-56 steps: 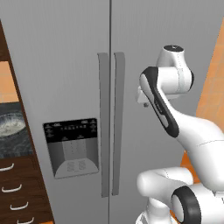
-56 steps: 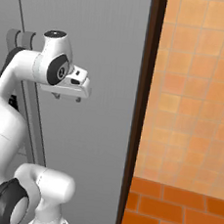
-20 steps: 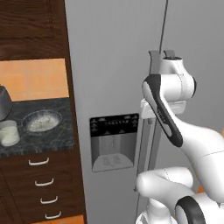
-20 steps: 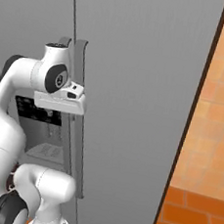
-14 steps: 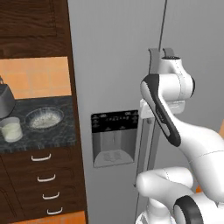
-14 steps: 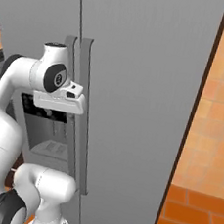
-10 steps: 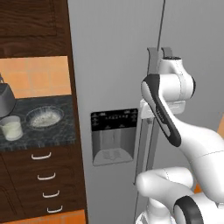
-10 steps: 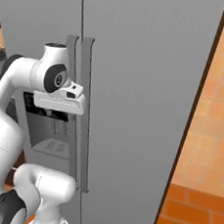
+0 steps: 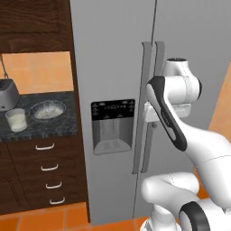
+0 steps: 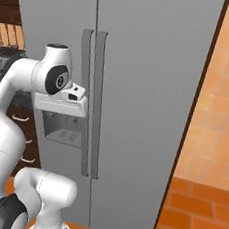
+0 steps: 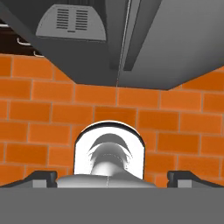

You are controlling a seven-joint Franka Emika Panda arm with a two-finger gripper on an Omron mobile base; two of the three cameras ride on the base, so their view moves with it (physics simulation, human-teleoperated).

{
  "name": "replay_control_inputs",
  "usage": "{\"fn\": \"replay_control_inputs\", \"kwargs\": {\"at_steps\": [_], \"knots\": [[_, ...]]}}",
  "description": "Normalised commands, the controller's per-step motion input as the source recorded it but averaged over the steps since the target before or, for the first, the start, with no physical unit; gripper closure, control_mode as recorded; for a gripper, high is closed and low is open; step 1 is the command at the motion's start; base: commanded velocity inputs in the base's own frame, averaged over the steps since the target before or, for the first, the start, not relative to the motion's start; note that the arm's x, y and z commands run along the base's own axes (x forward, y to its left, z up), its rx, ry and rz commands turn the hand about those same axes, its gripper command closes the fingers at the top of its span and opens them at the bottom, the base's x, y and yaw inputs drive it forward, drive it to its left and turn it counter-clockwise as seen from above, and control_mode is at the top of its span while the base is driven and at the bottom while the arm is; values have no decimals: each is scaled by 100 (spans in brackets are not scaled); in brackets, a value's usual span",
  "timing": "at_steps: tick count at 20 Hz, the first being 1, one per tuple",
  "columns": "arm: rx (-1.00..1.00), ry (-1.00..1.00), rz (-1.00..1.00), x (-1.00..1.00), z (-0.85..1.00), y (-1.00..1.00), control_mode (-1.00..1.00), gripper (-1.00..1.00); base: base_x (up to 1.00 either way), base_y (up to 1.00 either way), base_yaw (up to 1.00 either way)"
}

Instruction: Grab a lemon wedge from the fridge and one ice cube from the ice bowl, and put them in the glass of lemonade.

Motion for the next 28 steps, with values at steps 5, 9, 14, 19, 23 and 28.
{"fn": "replay_control_inputs", "kwargs": {"at_steps": [5, 9, 14, 19, 23, 28], "knots": [[0, 0, 0, 0, 0, 0, 100, -100, -42, 0, 0], [0, 0, 0, 0, 0, 0, 100, -100, -33, 0, 0], [0, 0, 0, 0, 0, 0, 100, -100, -29, 0, 0], [0, 0, 0, 0, 0, 0, 100, -100, -24, 1, 0], [0, 0, 0, 0, 0, 0, 100, -100, -7, 1, 0], [0, -42, 1, -6, 37, 10, -100, -100, 0, 0, 0]]}}
